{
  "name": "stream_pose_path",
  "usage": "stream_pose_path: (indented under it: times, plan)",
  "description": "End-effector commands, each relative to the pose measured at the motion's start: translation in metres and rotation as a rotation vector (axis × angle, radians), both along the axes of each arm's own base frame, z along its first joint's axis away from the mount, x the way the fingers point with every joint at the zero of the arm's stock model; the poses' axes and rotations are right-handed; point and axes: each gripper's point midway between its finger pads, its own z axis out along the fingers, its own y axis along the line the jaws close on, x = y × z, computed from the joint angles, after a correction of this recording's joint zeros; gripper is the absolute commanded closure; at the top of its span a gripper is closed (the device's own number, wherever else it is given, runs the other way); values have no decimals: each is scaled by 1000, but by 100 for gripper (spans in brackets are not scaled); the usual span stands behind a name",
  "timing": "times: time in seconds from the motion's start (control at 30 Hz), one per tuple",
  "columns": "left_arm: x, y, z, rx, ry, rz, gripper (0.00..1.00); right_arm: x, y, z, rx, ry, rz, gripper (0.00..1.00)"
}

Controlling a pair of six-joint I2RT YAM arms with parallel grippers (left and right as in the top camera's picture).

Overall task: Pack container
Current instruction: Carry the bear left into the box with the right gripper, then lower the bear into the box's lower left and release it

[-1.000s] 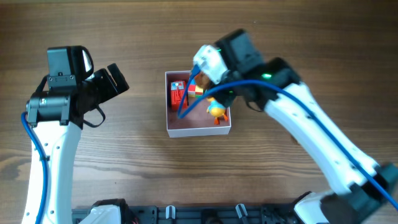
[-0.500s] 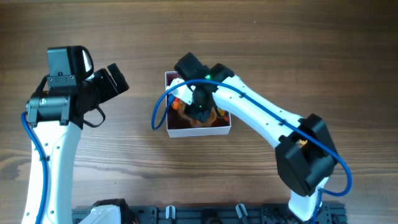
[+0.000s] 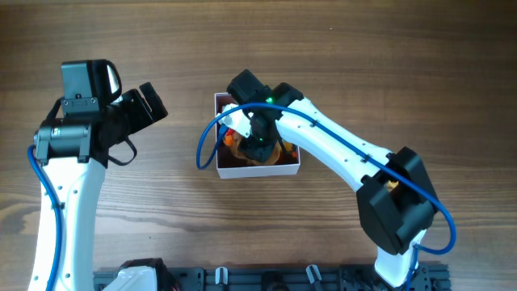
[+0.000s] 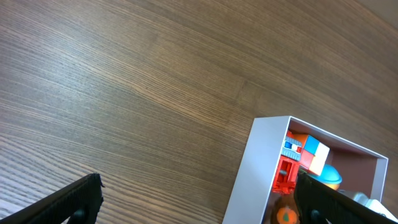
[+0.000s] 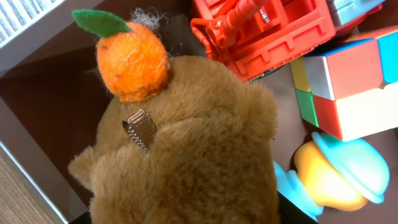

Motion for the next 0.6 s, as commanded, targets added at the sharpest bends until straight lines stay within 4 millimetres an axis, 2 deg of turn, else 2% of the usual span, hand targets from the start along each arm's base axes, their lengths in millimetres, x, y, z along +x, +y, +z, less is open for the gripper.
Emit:
stream_pose_path:
  times: [0.0, 0.17, 0.27, 0.43, 0.57]
  plan:
    - [1, 1, -1, -1, 4, -1, 0, -2, 2, 35, 63, -54, 7, 47]
    - [1, 1, -1, -1, 4, -1, 0, -1, -4, 77, 103, -152, 18, 34]
    - [1, 1, -1, -1, 3, -1, 0, -2, -9, 89, 100, -191, 45, 29]
    - [1, 1, -1, -1, 4, -1, 0, -1, -9, 82, 87, -176, 45, 29]
    - [1, 1, -1, -1, 4, -1, 0, -1, -5, 67, 80, -143, 49, 29]
